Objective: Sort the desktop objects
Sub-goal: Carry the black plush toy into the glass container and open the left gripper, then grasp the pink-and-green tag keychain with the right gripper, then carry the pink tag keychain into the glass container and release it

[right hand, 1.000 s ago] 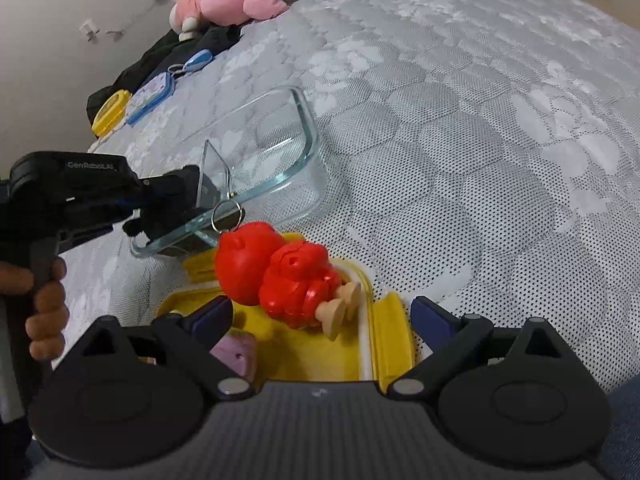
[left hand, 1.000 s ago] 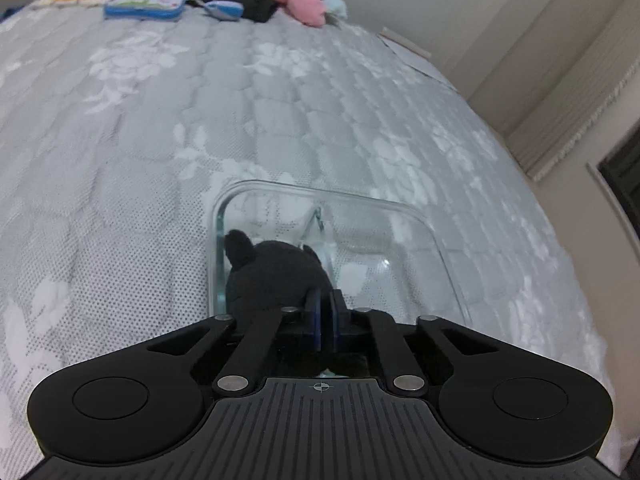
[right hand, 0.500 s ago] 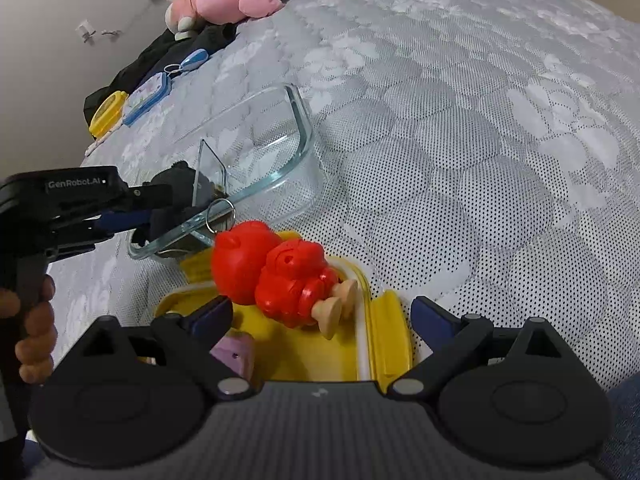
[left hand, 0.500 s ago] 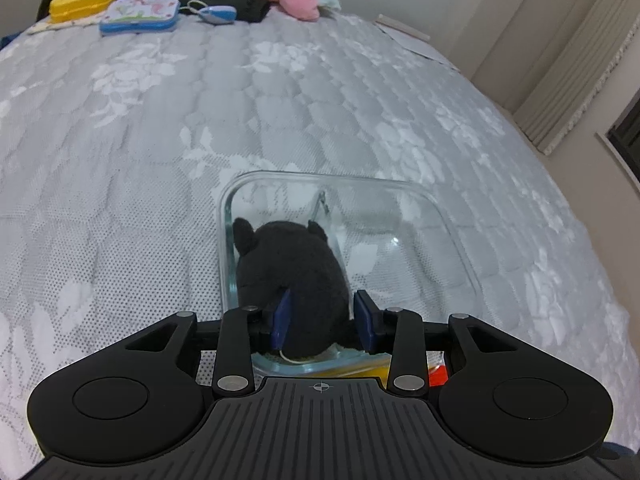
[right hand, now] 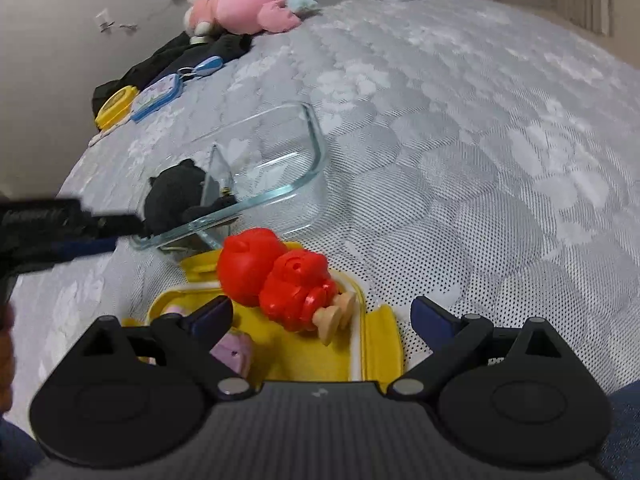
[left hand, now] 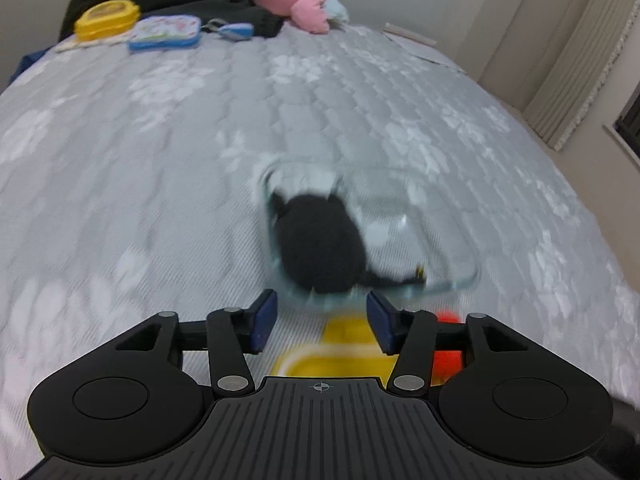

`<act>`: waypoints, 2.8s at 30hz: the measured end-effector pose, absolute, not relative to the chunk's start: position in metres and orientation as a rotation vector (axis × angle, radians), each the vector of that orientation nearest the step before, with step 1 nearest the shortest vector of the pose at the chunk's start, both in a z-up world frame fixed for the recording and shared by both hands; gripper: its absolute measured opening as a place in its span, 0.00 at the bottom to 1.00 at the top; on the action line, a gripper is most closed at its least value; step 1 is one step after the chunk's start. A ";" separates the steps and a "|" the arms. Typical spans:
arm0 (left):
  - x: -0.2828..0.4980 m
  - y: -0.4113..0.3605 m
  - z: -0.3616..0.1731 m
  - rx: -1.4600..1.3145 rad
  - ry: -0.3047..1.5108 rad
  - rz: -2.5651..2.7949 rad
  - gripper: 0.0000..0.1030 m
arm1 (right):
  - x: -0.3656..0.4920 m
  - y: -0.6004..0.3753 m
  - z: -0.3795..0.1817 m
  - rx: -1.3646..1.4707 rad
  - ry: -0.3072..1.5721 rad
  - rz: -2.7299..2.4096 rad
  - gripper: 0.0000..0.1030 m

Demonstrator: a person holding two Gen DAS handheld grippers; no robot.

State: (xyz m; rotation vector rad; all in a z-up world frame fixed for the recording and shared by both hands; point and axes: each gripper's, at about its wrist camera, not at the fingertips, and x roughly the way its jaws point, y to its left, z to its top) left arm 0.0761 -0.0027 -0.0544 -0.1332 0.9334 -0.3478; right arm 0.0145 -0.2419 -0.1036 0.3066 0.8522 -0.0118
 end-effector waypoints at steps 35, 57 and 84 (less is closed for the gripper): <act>0.031 0.029 -0.076 -0.202 1.077 -0.485 0.96 | 0.013 -0.133 -0.107 -0.492 0.792 0.199 0.56; 0.042 0.053 -0.084 -0.389 1.128 -0.411 0.98 | 0.016 -0.158 -0.036 -0.247 0.826 0.264 0.47; 0.049 0.014 -0.110 -0.255 1.246 -0.517 1.00 | 0.166 -0.178 -0.029 -0.102 0.802 0.077 0.48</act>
